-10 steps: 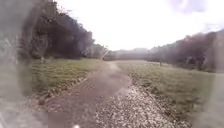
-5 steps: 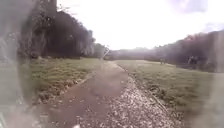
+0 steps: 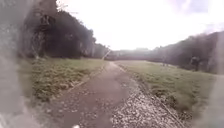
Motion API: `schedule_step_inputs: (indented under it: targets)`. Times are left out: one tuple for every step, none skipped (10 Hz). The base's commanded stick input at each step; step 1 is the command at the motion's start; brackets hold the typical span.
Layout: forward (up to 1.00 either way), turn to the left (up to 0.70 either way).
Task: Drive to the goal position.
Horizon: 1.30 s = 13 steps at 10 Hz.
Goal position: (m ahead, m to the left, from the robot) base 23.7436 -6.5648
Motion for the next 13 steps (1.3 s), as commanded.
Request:
schedule_step_inputs:
  targets:
    - [0.7,0.01]
    - [0.7,0.01]
    - [0.7,0.01]
    - [0.7,0.01]
    - [0.7,0.01]
    - [0.7,0.01]
    - [0.7,0.01]
    - [0.7,0.01]
    - [0.7,0.01]
    - [0.7,0.01]
    - [0.7,0.01]
    - [0.7,0.01]
    - [0.7,0.01]
